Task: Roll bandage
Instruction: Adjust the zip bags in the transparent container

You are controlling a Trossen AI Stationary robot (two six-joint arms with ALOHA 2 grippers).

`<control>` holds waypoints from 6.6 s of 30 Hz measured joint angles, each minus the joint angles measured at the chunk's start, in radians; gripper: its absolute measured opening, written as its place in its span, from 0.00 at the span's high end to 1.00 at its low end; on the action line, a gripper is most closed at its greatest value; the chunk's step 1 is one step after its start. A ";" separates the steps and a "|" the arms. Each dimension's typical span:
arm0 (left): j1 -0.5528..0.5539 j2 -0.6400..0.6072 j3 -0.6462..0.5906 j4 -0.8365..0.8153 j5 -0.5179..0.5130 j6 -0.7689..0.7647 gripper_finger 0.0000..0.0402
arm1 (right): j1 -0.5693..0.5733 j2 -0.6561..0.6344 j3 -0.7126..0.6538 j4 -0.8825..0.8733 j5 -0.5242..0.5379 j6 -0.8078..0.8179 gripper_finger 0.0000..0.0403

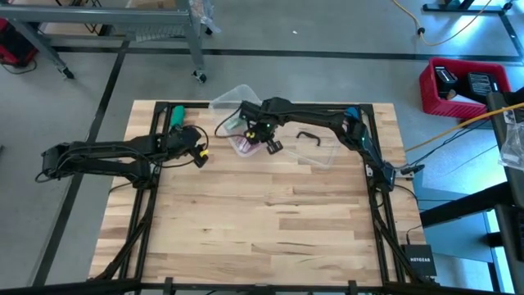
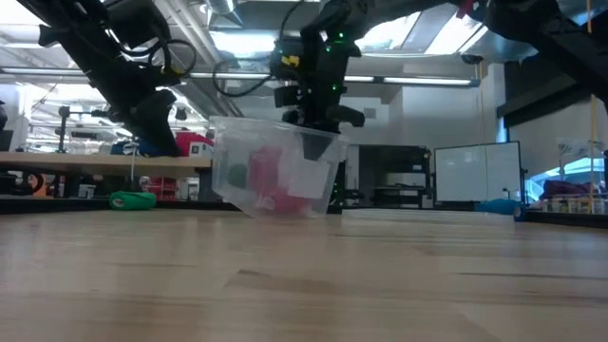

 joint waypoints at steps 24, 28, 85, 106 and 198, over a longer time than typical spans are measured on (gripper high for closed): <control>0.086 0.123 0.202 0.241 0.188 0.407 0.61 | 0.174 -0.056 0.000 0.014 0.039 0.054 1.00; 0.170 0.242 0.287 0.270 0.199 0.477 0.61 | 0.174 -0.056 0.000 0.015 0.045 0.075 1.00; -0.032 0.248 0.599 -0.488 0.047 0.178 0.61 | 0.016 -0.076 0.001 0.005 0.018 0.269 1.00; 0.084 0.201 0.280 -0.334 0.248 0.078 0.61 | 0.016 -0.081 -0.072 -0.066 -0.128 0.411 1.00; -0.056 0.211 0.085 0.193 0.456 0.187 0.61 | 0.087 -0.053 -0.210 0.049 -0.193 0.519 1.00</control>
